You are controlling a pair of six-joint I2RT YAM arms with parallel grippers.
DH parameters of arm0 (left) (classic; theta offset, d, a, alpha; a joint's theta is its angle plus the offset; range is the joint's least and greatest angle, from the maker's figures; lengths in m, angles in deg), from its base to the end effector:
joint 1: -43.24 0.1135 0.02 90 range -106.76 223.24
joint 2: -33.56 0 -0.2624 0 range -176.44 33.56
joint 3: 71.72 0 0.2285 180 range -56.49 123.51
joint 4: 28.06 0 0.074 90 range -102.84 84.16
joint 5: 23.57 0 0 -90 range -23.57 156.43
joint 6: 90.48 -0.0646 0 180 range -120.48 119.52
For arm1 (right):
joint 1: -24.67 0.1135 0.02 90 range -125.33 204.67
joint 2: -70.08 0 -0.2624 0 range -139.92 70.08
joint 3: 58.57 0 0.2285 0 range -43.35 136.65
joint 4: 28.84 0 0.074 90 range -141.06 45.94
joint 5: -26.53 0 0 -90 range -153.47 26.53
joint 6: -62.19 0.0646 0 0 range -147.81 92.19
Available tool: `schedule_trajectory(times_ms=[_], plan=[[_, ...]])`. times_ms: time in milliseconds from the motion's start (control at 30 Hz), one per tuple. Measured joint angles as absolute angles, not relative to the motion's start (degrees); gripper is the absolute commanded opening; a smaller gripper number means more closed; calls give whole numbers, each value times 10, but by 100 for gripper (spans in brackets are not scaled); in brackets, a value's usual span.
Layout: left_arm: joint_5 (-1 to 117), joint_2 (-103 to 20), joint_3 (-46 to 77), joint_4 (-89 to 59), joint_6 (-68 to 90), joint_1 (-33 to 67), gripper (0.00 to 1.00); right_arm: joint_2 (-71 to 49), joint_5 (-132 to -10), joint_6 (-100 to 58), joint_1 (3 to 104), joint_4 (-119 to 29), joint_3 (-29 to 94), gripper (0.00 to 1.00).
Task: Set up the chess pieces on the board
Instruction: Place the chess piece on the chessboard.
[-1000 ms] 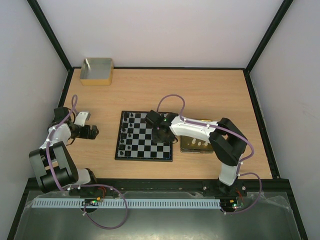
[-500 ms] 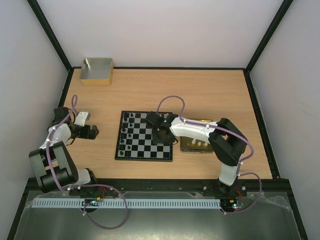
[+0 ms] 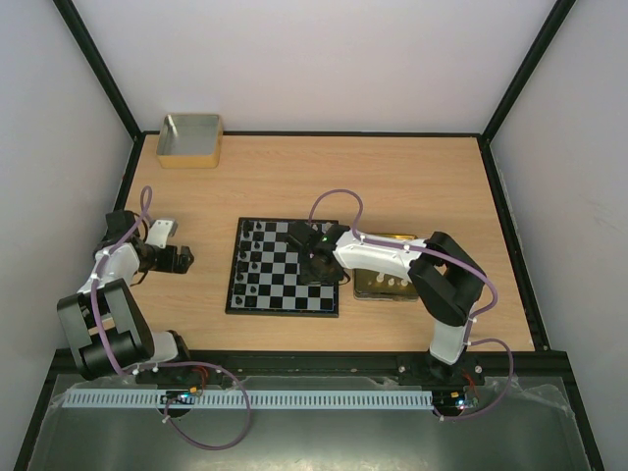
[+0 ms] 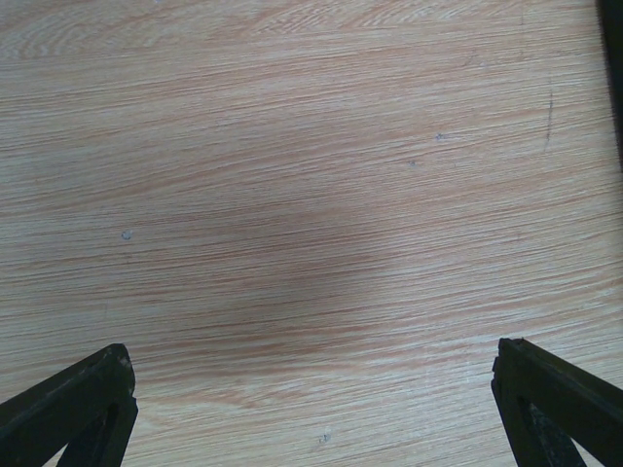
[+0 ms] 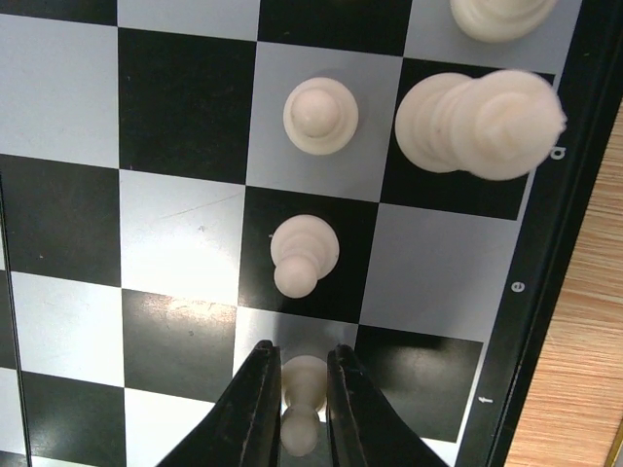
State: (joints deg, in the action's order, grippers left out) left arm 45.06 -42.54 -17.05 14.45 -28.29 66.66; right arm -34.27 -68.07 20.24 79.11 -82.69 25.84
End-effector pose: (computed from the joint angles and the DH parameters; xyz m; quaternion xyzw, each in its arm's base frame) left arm 0.2191 0.0693 0.1642 0.0784 0.9551 -0.0671 0.2779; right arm 0.1926 0.2784 0.1569 -0.0608 0.9874 0.1347 0.0572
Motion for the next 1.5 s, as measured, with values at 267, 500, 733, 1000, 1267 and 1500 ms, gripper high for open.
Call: schedule_trajectory(times_ms=[267, 500, 733, 1000, 1267, 1500], plan=[[451, -425, -171, 144, -283, 667, 100, -343, -683, 202, 791, -827, 259, 13], [451, -425, -171, 144, -283, 667, 100, -343, -691, 202, 791, -823, 259, 13], [451, -424, -172, 144, -283, 667, 99, -343, -691, 202, 791, -823, 259, 18], [451, -424, -173, 144, -283, 667, 99, -343, -689, 202, 791, -824, 270, 23], [451, -424, -174, 144, -283, 667, 99, -338, -667, 200, 791, -849, 286, 29], [455, -424, -174, 144, -284, 667, 99, -252, -628, 195, 777, -904, 285, 30]])
